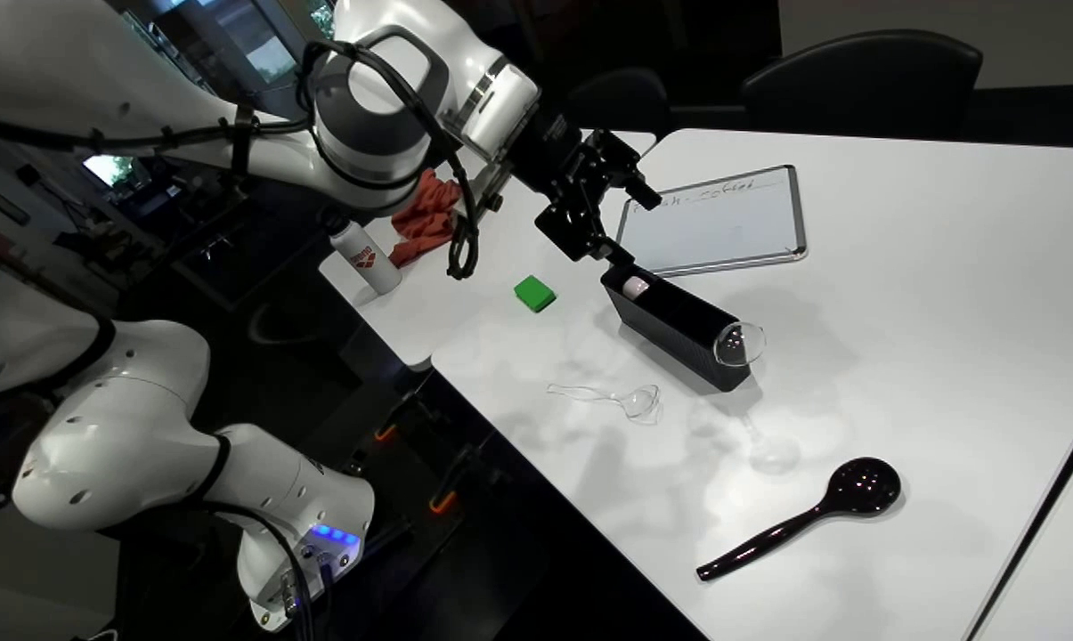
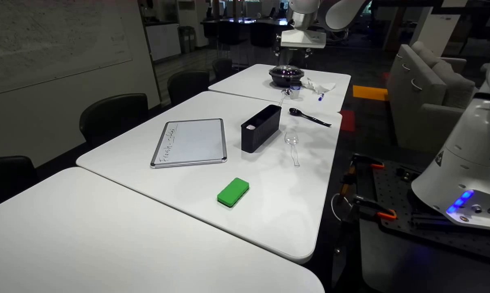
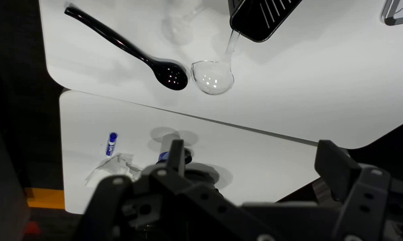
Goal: Remove the transparent object from the black thing and put it on the table
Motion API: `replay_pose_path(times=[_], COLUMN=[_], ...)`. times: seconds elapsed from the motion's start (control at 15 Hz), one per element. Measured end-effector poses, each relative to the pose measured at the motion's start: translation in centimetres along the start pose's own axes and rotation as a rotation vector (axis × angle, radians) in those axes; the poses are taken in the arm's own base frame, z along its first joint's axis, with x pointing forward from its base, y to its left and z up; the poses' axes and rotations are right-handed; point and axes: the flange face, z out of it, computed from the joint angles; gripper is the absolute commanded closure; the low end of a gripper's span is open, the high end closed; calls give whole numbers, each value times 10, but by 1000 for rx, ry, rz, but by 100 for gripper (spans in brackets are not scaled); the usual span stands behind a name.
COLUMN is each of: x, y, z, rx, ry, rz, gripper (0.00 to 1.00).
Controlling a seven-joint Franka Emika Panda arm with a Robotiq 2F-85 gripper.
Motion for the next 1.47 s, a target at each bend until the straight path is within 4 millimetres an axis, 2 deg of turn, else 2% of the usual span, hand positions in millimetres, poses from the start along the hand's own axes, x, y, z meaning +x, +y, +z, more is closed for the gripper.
replay_pose_path(times=[0.2,0.4,0.87,1.07,1.47], x=[-6,-16,-52,-59,-60], y=[-3,-15,-41,-42,-39], z=[12,30,88,113,152], rx=[-14,-37,-161,-199,-254], ry=[-1,39,117,113,113], rz=[115,221,334,345,349], gripper=[0,0,0,0,1])
